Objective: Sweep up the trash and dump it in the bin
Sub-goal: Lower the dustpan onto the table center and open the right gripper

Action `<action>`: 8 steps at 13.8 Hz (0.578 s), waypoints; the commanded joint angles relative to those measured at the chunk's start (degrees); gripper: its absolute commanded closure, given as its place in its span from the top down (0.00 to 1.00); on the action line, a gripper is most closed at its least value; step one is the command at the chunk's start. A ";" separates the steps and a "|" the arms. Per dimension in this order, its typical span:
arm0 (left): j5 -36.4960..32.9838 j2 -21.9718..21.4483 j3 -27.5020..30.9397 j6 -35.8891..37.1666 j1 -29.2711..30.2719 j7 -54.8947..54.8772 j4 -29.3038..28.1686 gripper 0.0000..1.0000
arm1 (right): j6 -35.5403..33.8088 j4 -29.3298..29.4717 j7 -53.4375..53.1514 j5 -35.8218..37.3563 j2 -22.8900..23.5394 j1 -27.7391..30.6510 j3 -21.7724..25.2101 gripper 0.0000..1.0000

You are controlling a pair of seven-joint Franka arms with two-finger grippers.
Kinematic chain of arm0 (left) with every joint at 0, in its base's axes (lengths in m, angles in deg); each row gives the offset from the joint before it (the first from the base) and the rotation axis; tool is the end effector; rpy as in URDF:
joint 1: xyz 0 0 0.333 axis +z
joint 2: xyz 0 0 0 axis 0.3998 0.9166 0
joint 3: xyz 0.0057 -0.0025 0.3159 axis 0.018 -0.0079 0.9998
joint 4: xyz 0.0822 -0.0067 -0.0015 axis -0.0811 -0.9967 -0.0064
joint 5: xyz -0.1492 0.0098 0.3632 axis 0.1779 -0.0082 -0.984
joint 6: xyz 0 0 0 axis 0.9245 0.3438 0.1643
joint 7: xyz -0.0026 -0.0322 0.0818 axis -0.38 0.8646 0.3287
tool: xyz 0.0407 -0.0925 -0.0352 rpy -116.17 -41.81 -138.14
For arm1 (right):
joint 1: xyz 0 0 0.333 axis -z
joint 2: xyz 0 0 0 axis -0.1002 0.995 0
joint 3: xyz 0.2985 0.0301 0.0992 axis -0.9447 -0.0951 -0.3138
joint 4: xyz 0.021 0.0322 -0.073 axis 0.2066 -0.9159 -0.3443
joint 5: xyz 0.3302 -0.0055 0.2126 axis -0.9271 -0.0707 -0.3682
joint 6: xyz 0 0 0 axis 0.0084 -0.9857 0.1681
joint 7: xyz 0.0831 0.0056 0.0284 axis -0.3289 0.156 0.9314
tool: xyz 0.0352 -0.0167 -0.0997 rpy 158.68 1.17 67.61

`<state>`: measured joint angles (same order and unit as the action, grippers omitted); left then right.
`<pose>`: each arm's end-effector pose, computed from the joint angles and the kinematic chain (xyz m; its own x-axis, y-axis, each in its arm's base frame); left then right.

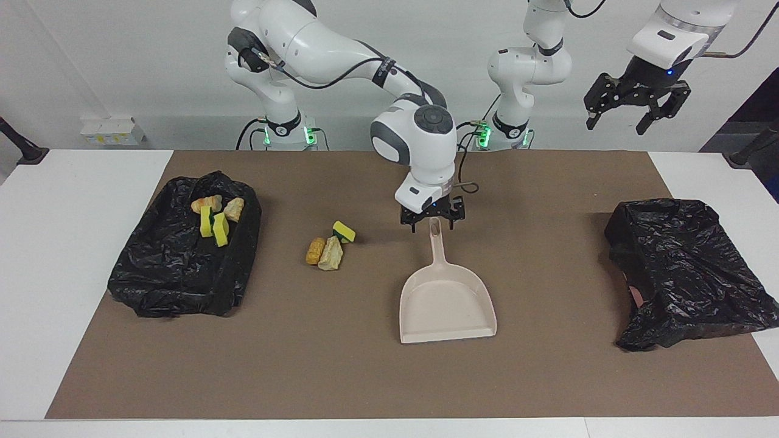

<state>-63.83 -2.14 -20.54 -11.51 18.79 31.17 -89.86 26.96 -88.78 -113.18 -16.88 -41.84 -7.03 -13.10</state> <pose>0.5193 -0.0615 0.7077 0.9829 -0.1839 0.0107 -0.1841 -0.9826 0.0230 0.5323 0.4467 0.4177 0.9994 0.0201 0.0265 0.0221 -0.9965 -0.0800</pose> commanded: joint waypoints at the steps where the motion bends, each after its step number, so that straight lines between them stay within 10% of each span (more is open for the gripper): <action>1: -0.80 -0.57 -0.58 1.32 0.82 -0.23 0.15 1.00 | -0.58 -12.22 1.94 -7.06 -13.13 2.67 -1.41 1.00; 8: -0.19 -2.33 -1.80 -5.60 0.82 2.49 -6.60 1.00 | -1.56 -35.35 9.31 -28.33 -34.52 1.62 -3.25 1.00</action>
<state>-63.82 -2.45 -21.00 -12.89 18.80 31.89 -91.21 23.17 -115.57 -108.25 -39.60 -69.67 -6.37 -15.40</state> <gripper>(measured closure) 0.000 0.000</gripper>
